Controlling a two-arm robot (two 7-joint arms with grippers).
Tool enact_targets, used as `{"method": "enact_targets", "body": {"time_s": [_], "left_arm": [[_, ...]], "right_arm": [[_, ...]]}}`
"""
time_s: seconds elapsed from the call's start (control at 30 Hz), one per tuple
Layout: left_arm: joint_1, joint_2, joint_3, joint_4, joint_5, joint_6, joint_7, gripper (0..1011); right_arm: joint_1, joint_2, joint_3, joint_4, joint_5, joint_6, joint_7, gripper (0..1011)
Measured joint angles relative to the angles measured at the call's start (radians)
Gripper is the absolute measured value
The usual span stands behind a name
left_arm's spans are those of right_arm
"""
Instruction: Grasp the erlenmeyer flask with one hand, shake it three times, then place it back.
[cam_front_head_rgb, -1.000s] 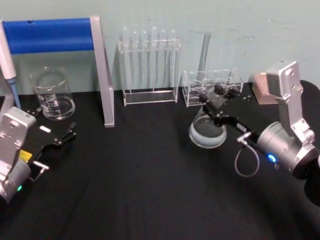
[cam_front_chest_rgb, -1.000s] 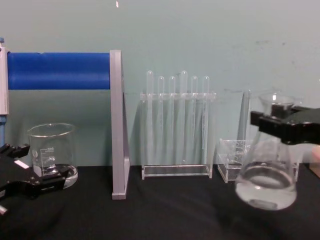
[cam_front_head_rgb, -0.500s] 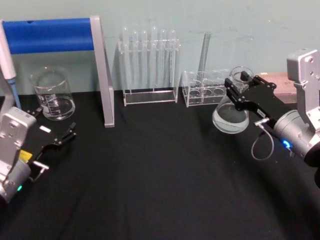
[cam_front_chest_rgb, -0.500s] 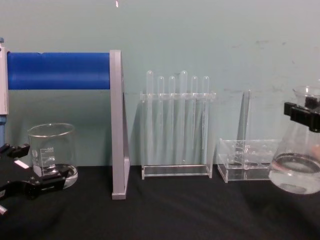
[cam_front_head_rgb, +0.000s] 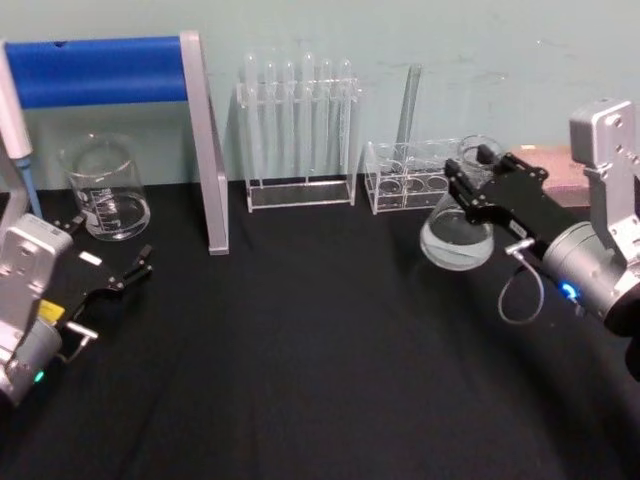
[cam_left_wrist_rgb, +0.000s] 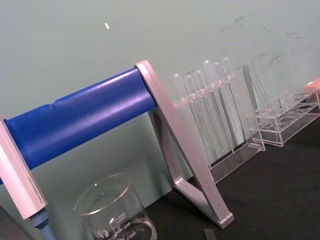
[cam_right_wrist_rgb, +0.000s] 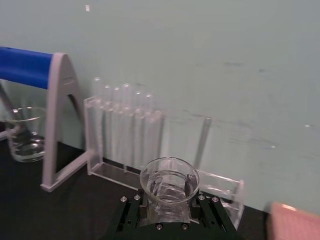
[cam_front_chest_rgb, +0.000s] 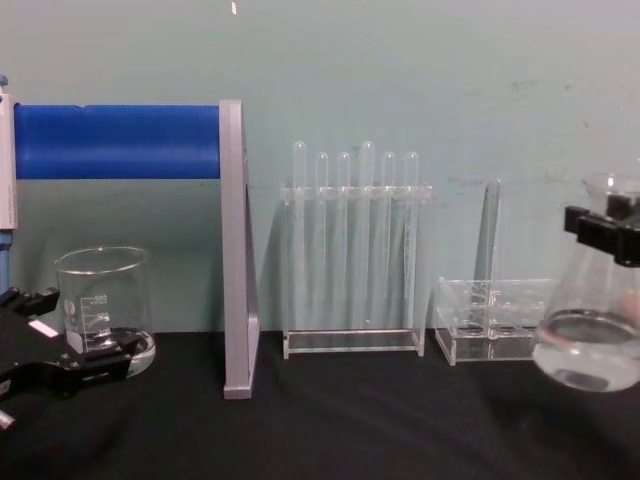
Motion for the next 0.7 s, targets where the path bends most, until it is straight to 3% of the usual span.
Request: {"method": "enact_targets", "body": {"time_s": [0.7], "left_arm": [[0.0,0.0,0.0,0.0,0.0,0.0,0.0,1001]], "right_arm": [[-0.057,0.006,-0.068,-0.096,0.036,0.017,0.063,449]]}}
